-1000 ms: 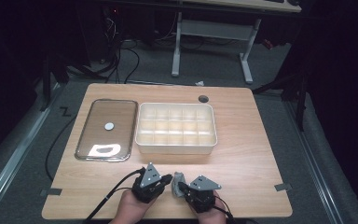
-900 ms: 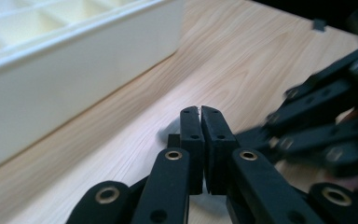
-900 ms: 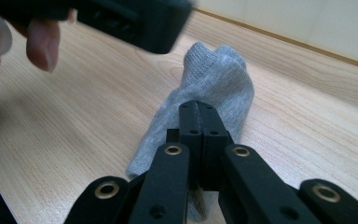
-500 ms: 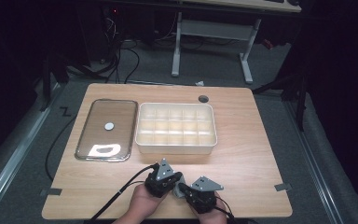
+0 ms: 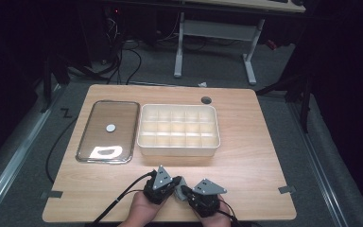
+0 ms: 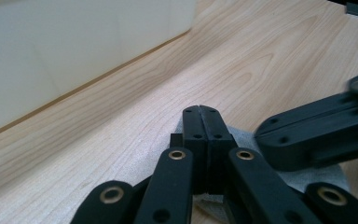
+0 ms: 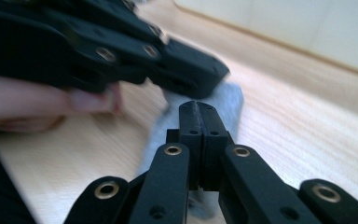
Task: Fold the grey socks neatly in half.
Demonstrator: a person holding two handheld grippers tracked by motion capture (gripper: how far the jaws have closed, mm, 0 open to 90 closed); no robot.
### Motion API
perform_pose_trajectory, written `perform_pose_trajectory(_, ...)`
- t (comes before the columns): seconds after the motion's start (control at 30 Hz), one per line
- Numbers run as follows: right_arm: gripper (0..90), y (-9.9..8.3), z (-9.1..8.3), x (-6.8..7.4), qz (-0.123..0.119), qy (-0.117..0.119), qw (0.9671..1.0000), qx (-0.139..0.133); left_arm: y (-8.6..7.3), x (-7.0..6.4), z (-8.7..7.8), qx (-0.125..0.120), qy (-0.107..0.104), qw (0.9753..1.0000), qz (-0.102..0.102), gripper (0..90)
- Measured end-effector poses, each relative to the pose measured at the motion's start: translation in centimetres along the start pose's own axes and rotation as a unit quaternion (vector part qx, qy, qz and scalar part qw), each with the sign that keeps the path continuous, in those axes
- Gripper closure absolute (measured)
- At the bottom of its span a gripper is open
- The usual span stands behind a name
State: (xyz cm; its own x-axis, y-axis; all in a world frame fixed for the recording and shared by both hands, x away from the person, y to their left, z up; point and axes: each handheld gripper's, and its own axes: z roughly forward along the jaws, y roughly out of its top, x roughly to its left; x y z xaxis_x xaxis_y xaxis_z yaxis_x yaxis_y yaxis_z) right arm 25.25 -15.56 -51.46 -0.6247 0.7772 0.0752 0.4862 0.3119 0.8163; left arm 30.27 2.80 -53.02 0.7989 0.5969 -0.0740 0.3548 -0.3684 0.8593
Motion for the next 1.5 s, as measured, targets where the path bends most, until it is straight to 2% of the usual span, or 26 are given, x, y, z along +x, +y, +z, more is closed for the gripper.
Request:
perform_pose_trajectory(0.17, 90.0, 0.1, -0.9, 0.8, -0.019, 0.01, 0.9998, -0.003, 0.0, 0.0, 0.0, 0.0, 0.0, 1.0, 0.001, 90.0)
perform_pose_trajectory(0.2, 90.0, -0.4, -1.0, 0.9, -0.022, 0.011, 0.9997, 0.01, 0.0, 0.0, 0.0, -0.001, 0.0, 1.0, 0.002, 90.0)
perform_pose_trajectory(0.23, 90.0, -0.4, -1.0, 0.9, -0.022, 0.011, 0.9997, 0.01, 0.0, 0.0, 0.0, -0.001, 0.0, 1.0, 0.002, 90.0)
perform_pose_trajectory(0.27, 90.0, -1.2, -0.7, 0.8, -0.011, 0.013, 0.9995, 0.025, 0.0, 0.0, 0.0, 0.0, -0.001, 1.0, 0.005, 90.0)
perform_pose_trajectory(0.33, 90.0, -1.5, -0.6, 0.7, -0.002, 0.017, 0.9994, 0.029, 0.0, -0.1, 0.0, 0.001, 0.0, 1.0, 0.008, 90.0)
perform_pose_trajectory(0.43, 90.0, -1.5, -0.4, 0.8, -0.011, 0.017, 0.9992, 0.036, 0.0, 0.0, 0.1, 0.004, -0.003, 1.0, 0.004, 90.0)
perform_pose_trajectory(0.9, 90.0, -1.7, -0.3, 0.7, -0.006, 0.026, 0.9991, 0.033, 0.0, 0.0, 0.1, 0.005, -0.004, 1.0, 0.004, 90.0)
perform_pose_trajectory(1.1, 90.0, -1.0, -1.3, 0.3, 0.008, 0.032, 0.9994, 0.012, 0.0, 0.0, 0.1, 0.004, -0.004, 1.0, 0.005, 90.0)
perform_pose_trajectory(1.27, 73.8, -0.3, -1.3, -0.7, 0.036, 0.017, 0.9992, 0.0, 0.0, 0.0, 0.0, 0.004, -0.003, 1.0, 0.007, 90.0)
perform_pose_trajectory(1.3, 73.8, -0.3, -1.3, -0.7, 0.036, 0.017, 0.9992, 0.0, 0.0, 0.0, 0.0, 0.004, -0.003, 1.0, 0.007, 90.0)
perform_pose_trajectory(1.33, 63.7, -0.2, -0.8, -1.1, 0.056, 0.022, 0.9982, 0.007, 0.0, -0.1, 0.0, 0.005, -0.003, 0.9999, 0.009, 90.0)
perform_pose_trajectory(1.37, 63.7, -0.2, -0.8, -1.1, 0.056, 0.022, 0.9982, 0.007, 0.0, -0.1, 0.0, 0.005, -0.003, 0.9999, 0.009, 90.0)
perform_pose_trajectory(1.4, 58.4, -0.3, -0.4, -1.5, 0.076, 0.026, 0.9967, 0.013, 0.0, -0.1, 0.0, 0.004, -0.003, 0.9999, 0.01, 90.0)
perform_pose_trajectory(1.47, 56.3, -0.3, -0.2, -1.6, 0.081, 0.026, 0.9963, 0.014, 0.0, -0.1, 0.0, 0.003, -0.003, 0.9999, 0.011, 90.0)
perform_pose_trajectory(1.5, 50.3, -0.4, 0.3, -1.8, 0.091, 0.025, 0.9952, 0.025, 0.0, -0.2, 0.0, 0.004, -0.002, 0.9999, 0.013, 90.0)
